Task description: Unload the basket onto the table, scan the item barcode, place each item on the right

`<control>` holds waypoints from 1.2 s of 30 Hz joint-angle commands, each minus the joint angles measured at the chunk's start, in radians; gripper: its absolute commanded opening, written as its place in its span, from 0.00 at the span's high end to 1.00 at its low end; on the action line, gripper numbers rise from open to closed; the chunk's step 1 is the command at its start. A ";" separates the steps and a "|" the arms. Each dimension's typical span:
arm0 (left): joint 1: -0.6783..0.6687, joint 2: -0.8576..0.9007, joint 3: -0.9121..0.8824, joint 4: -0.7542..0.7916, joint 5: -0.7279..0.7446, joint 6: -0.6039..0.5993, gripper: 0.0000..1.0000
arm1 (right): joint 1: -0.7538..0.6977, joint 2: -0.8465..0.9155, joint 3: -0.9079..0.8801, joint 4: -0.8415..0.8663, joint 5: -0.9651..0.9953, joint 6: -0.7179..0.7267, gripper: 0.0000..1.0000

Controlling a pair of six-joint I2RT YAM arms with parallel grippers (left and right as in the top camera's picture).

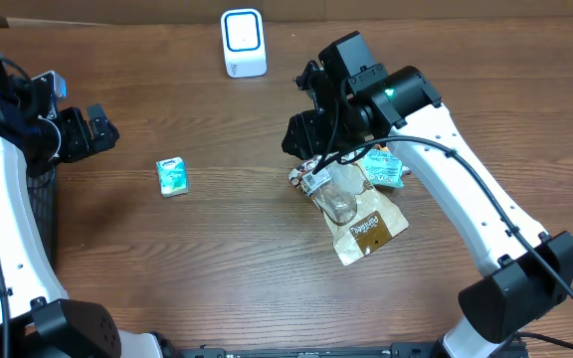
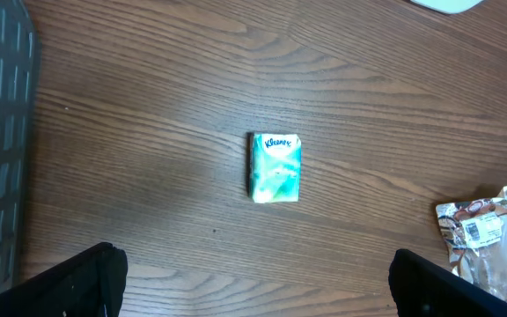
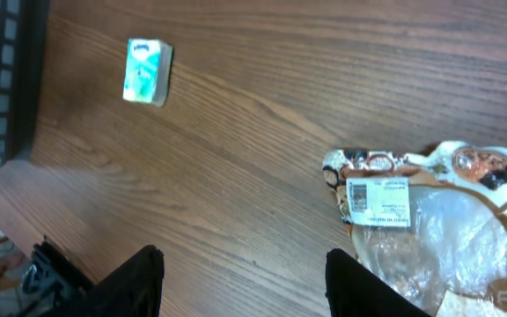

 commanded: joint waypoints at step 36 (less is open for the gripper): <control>0.002 -0.005 0.003 0.001 0.001 0.012 0.01 | 0.048 0.139 0.008 0.143 -0.090 0.023 0.45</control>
